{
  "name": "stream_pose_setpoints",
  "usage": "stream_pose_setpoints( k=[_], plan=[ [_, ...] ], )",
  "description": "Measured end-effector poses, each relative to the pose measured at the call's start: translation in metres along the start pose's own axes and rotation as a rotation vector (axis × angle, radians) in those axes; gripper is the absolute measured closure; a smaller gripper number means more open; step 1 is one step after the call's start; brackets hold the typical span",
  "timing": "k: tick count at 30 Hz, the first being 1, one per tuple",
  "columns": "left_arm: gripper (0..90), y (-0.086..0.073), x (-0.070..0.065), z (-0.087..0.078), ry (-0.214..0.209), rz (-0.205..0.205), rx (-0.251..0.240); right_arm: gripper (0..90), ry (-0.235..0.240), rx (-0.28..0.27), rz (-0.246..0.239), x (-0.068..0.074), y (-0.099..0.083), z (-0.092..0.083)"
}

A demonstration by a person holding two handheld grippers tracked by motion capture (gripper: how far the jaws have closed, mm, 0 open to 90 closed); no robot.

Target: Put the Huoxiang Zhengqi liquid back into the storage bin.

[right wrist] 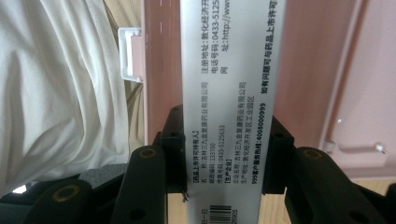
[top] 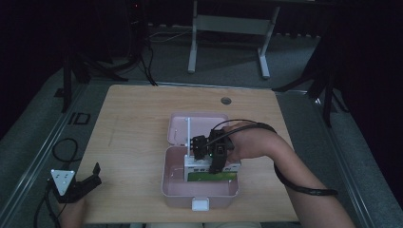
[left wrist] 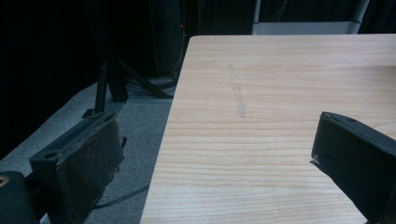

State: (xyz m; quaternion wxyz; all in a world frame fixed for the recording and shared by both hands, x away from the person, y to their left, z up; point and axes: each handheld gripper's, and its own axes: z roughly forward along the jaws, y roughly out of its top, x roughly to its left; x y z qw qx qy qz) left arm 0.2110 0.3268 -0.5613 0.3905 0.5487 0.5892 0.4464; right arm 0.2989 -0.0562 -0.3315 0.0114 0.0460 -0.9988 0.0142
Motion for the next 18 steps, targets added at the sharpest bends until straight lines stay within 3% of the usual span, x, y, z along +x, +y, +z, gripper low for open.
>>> stream_pose_setpoints(
  k=[18],
  plan=[
    [2.2, 0.000, 0.000, 0.000, 0.000, -0.001, -0.002, 61.8, 0.054, 0.033, 0.004, -0.002, 0.005, 0.067]
  ],
)
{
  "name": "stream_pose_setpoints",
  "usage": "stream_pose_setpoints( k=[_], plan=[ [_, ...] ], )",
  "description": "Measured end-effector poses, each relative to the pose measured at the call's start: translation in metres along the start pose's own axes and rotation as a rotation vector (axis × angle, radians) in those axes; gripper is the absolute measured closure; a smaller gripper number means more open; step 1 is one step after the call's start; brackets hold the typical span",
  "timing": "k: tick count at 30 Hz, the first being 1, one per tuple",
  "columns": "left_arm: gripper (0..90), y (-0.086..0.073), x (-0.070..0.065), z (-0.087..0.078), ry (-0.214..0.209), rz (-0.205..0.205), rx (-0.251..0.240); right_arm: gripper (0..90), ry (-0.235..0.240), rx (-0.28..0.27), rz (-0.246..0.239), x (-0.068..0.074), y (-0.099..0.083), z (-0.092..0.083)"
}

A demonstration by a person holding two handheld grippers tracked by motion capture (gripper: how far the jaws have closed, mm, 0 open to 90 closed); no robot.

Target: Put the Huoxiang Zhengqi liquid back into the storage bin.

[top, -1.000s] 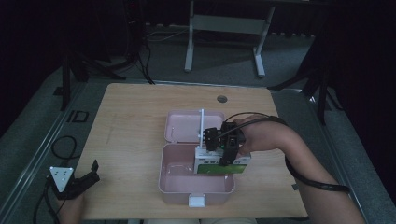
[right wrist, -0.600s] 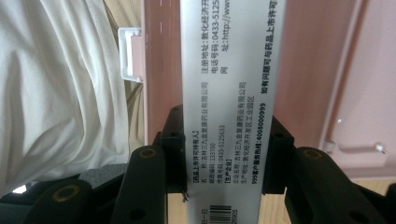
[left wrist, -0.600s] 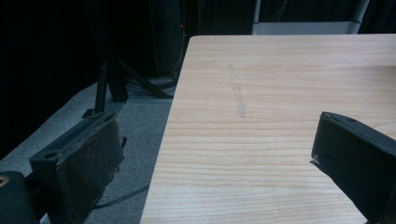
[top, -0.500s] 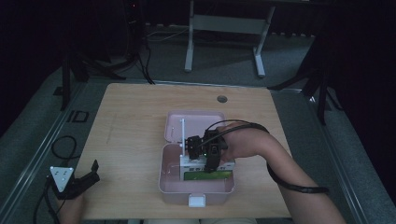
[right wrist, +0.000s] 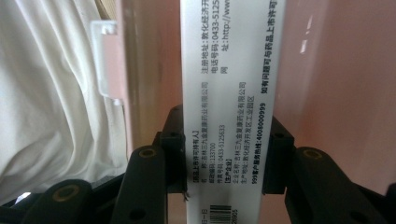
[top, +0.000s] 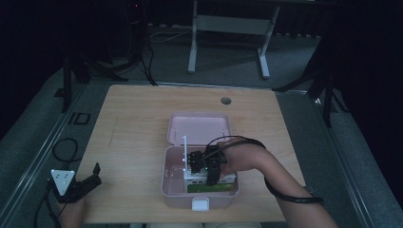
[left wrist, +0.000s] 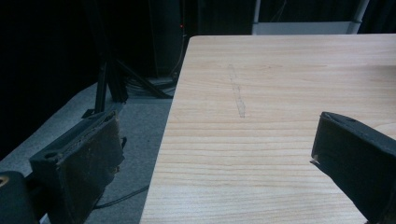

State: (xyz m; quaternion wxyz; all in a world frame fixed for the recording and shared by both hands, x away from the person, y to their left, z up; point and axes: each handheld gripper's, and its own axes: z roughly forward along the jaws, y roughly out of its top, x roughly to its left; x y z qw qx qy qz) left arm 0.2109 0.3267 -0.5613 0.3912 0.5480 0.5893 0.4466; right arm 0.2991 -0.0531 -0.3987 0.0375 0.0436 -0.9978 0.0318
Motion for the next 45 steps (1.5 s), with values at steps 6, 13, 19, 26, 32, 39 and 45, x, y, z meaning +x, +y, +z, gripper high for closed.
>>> stream_pose_setpoints(
  k=[6, 13, 19, 26, 32, 39, 45],
  plan=[
    [2.1, 0.000, 0.000, 0.000, 0.000, 0.001, -0.001, 61.7, 0.013, 0.011, 0.008, -0.003, -0.001, 0.020],
    [2.1, 0.000, 0.000, 0.000, 0.000, 0.002, -0.004, 61.8, 0.031, 0.009, 0.023, -0.007, -0.005, 0.036],
    [2.1, 0.000, 0.000, 0.000, -0.003, 0.004, -0.001, 61.7, 0.044, 0.013, 0.016, -0.007, -0.005, 0.046],
    [2.1, 0.000, 0.000, 0.000, -0.003, 0.004, -0.001, 61.6, 0.060, 0.012, 0.012, -0.006, -0.004, 0.057],
    [2.1, 0.000, 0.000, 0.000, -0.002, 0.006, -0.001, 60.9, 0.068, 0.008, 0.014, -0.005, -0.004, 0.064],
    [2.1, 0.000, -0.001, 0.000, -0.004, 0.006, -0.001, 49.9, 0.059, -0.009, 0.045, -0.009, -0.011, 0.043],
    [2.1, 0.000, -0.001, 0.000, -0.003, 0.006, -0.001, 43.4, 0.021, -0.083, 0.072, -0.009, -0.023, 0.016]
  ],
)
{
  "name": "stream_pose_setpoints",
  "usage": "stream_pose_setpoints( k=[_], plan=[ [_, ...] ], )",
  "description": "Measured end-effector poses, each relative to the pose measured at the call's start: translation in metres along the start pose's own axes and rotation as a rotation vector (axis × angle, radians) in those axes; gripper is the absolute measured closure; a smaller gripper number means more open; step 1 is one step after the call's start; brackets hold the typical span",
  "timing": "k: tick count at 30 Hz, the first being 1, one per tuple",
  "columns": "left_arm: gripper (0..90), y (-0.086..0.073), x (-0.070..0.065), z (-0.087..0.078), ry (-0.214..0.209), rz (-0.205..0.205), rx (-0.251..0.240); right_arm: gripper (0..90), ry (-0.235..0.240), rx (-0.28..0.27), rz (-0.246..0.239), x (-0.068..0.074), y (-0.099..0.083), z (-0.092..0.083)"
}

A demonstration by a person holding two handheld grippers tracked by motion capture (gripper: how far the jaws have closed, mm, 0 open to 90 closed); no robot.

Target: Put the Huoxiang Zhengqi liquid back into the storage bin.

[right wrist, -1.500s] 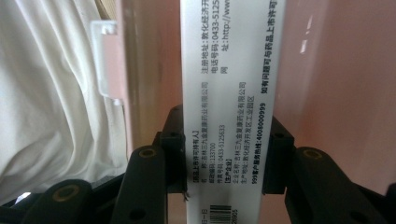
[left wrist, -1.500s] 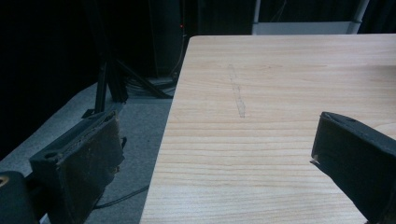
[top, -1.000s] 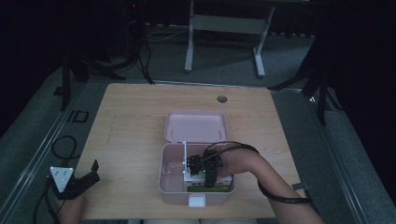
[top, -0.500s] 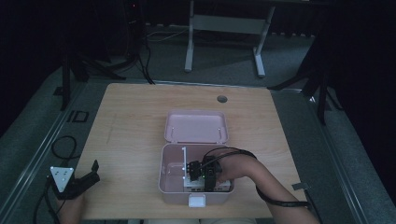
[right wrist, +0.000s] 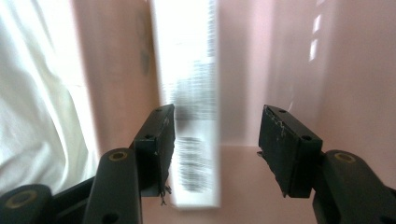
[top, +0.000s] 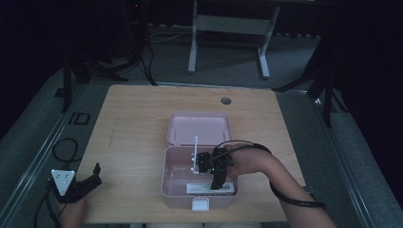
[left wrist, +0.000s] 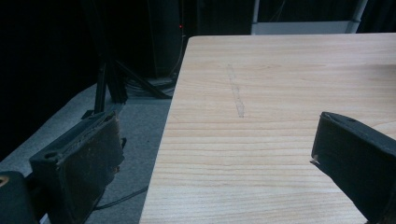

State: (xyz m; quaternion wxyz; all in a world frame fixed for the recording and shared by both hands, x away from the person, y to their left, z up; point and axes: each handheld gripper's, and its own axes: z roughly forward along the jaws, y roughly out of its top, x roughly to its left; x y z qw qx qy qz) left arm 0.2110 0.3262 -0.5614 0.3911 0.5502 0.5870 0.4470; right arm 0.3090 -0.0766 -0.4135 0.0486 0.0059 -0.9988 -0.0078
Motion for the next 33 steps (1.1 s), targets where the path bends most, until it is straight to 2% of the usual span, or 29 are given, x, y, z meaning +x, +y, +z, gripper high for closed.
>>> stream_pose_setpoints(
  k=[3, 4, 5, 6, 8, 9, 10, 11, 12, 15, 16, 17, 20, 21, 22, 23, 25, 27, 28, 31, 33],
  plan=[
    [2.1, 0.000, 0.000, 0.000, 0.002, 0.000, -0.001, 37.2, -0.020, -0.067, 0.014, -0.001, -0.007, -0.015],
    [2.2, 0.000, 0.000, 0.000, 0.002, 0.000, -0.001, 37.2, -0.020, -0.067, 0.014, -0.001, -0.007, -0.015],
    [2.1, 0.000, 0.000, 0.000, 0.003, 0.001, -0.001, 30.6, -0.033, -0.114, 0.035, -0.003, -0.014, -0.025],
    [2.1, 0.000, 0.000, 0.000, 0.003, 0.000, -0.001, 29.2, -0.039, -0.130, 0.046, -0.004, -0.017, -0.028],
    [2.1, 0.000, 0.000, 0.000, 0.004, 0.001, -0.002, 19.5, -0.055, -0.175, 0.049, -0.004, -0.025, -0.034],
    [2.1, 0.000, 0.000, 0.000, 0.004, 0.001, -0.002, 17.5, -0.054, -0.199, 0.058, -0.005, -0.030, -0.038],
    [2.1, 0.000, 0.000, 0.000, 0.004, 0.001, -0.002, 17.5, -0.054, -0.199, 0.058, -0.005, -0.030, -0.038],
    [2.1, 0.000, 0.000, 0.000, 0.004, 0.001, -0.002, 13.4, -0.063, -0.255, 0.069, -0.006, -0.041, -0.045],
    [2.1, 0.000, 0.000, 0.000, 0.005, 0.001, -0.003, 13.4, -0.072, -0.273, 0.067, -0.006, -0.046, -0.048],
    [2.1, 0.000, 0.000, 0.000, 0.005, 0.001, -0.003, 13.0, -0.125, -0.341, 0.087, -0.008, -0.064, -0.057],
    [2.1, 0.000, 0.000, 0.000, 0.005, 0.001, -0.003, 13.0, -0.125, -0.341, 0.087, -0.008, -0.064, -0.057],
    [2.1, 0.000, 0.000, 0.000, 0.006, 0.001, -0.004, 13.1, -0.199, -0.381, 0.109, -0.011, -0.078, -0.061],
    [2.1, 0.000, 0.000, 0.000, 0.006, 0.001, -0.005, 13.3, -0.247, -0.432, 0.147, -0.016, -0.096, -0.062],
    [2.1, 0.000, -0.001, 0.000, 0.006, 0.001, -0.005, 13.3, -0.249, -0.459, 0.174, -0.018, -0.104, -0.061],
    [2.1, 0.000, -0.001, 0.000, 0.006, 0.001, -0.005, 13.3, -0.249, -0.459, 0.174, -0.018, -0.104, -0.061],
    [2.1, 0.000, -0.001, 0.000, 0.006, 0.003, -0.004, 13.3, -0.265, -0.496, 0.200, -0.021, -0.116, -0.057],
    [2.1, 0.000, -0.001, 0.000, 0.007, 0.002, -0.004, 13.3, -0.297, -0.524, 0.226, -0.023, -0.126, -0.052],
    [2.1, 0.000, -0.001, 0.000, 0.006, 0.002, -0.002, 13.3, -0.298, -0.531, 0.241, -0.024, -0.131, -0.050],
    [2.1, 0.000, -0.001, 0.000, 0.006, 0.001, -0.003, 13.3, -0.354, -0.558, 0.264, -0.026, -0.140, -0.042],
    [2.1, 0.000, -0.001, 0.000, 0.007, 0.002, -0.003, 13.2, -0.392, -0.602, 0.304, -0.030, -0.152, -0.033],
    [2.2, 0.000, -0.001, 0.000, 0.006, 0.002, -0.003, 13.2, -0.396, -0.635, 0.340, -0.033, -0.162, -0.025]
  ],
)
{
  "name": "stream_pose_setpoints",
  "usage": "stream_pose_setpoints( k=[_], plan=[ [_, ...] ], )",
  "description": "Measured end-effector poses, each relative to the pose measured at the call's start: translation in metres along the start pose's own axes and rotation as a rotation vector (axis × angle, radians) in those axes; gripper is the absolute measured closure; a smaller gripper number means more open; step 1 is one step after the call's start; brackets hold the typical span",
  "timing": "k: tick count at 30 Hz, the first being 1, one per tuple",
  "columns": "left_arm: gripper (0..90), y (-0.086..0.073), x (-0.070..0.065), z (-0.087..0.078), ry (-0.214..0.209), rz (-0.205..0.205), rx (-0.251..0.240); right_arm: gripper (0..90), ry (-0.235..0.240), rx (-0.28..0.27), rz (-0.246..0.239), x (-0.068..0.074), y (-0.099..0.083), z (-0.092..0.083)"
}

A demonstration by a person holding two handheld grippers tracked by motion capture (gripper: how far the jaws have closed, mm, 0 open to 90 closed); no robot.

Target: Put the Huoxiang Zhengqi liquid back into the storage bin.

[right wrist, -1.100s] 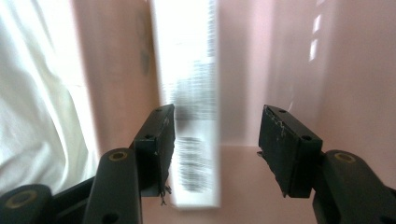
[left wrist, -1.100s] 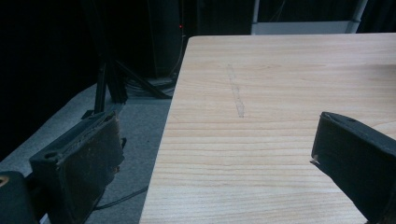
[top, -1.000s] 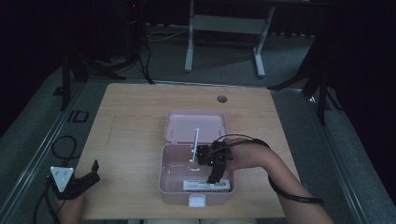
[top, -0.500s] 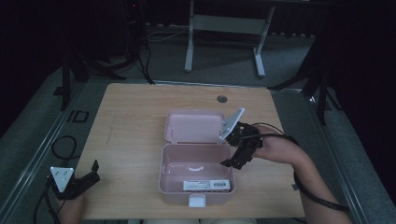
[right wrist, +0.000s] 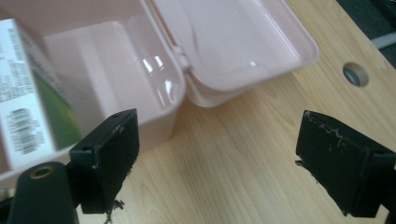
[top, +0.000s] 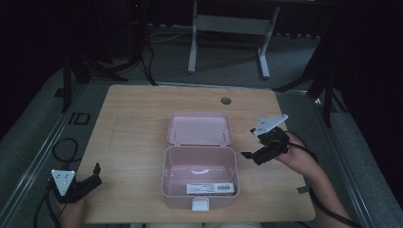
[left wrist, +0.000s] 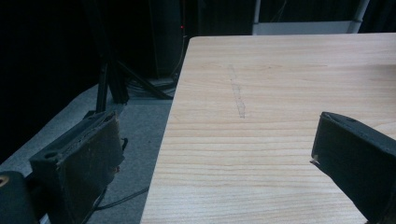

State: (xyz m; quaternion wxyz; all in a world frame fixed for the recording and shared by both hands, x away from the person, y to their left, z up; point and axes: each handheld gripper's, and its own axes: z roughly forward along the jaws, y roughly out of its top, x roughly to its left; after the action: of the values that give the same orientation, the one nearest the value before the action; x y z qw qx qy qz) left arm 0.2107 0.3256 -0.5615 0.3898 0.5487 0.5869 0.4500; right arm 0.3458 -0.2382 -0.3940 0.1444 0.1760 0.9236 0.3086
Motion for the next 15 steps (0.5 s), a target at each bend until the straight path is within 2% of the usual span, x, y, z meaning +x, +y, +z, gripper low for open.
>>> stream_pose_setpoints(
  k=[4, 5, 9, 12, 13, 14, 15],
  plan=[
    [2.2, 0.000, 0.000, 0.000, 0.000, 0.000, 0.000, 13.2, -0.022, -0.020, 0.043, -0.005, -0.017, 0.006],
    [2.1, 0.000, 0.000, 0.000, 0.000, 0.000, 0.000, 13.2, -0.032, -0.027, 0.071, -0.006, -0.028, 0.011],
    [2.1, 0.000, 0.000, 0.000, 0.000, 0.000, 0.001, 13.2, -0.045, -0.035, 0.126, -0.009, -0.050, 0.025],
    [2.1, 0.000, 0.000, 0.000, 0.000, -0.001, 0.001, 13.2, -0.074, -0.033, 0.161, -0.013, -0.068, 0.038],
    [2.1, 0.000, 0.000, 0.000, 0.000, -0.001, 0.001, 13.2, -0.074, -0.033, 0.161, -0.013, -0.068, 0.038],
    [2.1, 0.000, 0.000, 0.000, -0.001, 0.000, 0.002, 13.2, -0.083, -0.035, 0.170, -0.014, -0.072, 0.041],
    [2.1, 0.000, 0.000, 0.000, -0.001, -0.001, 0.002, 13.2, -0.125, -0.056, 0.194, -0.016, -0.081, 0.047]
  ],
)
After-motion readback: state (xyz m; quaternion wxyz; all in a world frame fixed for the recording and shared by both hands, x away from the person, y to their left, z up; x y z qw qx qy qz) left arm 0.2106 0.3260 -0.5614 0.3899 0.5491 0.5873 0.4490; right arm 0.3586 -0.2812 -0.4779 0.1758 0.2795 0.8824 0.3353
